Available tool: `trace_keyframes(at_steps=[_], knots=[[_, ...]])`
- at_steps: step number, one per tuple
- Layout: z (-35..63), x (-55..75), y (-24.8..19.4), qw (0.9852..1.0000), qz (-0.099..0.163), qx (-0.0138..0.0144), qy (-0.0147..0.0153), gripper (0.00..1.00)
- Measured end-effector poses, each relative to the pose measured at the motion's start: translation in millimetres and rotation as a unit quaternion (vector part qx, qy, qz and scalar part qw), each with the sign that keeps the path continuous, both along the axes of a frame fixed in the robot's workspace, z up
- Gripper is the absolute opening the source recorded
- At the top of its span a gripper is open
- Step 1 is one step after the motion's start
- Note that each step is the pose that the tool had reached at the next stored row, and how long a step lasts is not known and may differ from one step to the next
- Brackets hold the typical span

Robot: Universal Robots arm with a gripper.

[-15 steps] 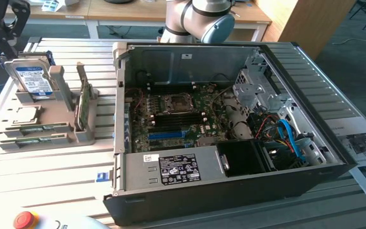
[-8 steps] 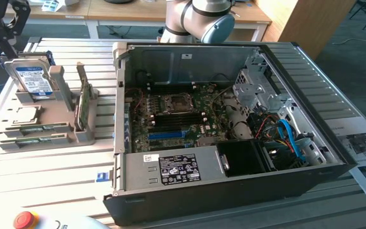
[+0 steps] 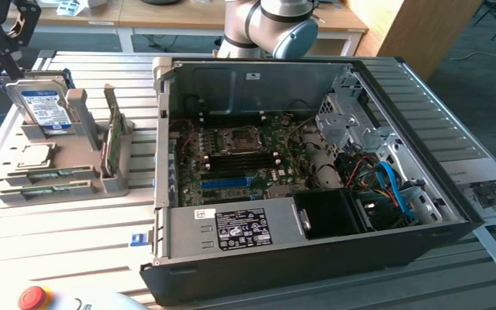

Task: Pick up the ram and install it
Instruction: 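Pick up the ram and move it above insertion slot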

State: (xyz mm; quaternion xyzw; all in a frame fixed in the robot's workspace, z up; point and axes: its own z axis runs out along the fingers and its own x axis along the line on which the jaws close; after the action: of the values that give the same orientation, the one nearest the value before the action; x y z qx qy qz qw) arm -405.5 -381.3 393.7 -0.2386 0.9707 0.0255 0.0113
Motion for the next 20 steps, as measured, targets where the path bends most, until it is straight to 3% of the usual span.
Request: trace_keyframes(at_steps=[5, 10, 14, 20], knots=[[0.0, 0.0, 0.0, 0.9992, 0.04, 0.0002, 0.0, 0.1], [0.0, 0.0, 0.0, 0.9968, 0.08, 0.0004, -0.0001, 0.1], [0.1, 0.0, 0.0, 0.9937, 0.112, 0.0006, -0.0002, 0.1], [0.0, 0.0, 0.0, 0.9872, 0.16, 0.0008, -0.0007, 0.1]])
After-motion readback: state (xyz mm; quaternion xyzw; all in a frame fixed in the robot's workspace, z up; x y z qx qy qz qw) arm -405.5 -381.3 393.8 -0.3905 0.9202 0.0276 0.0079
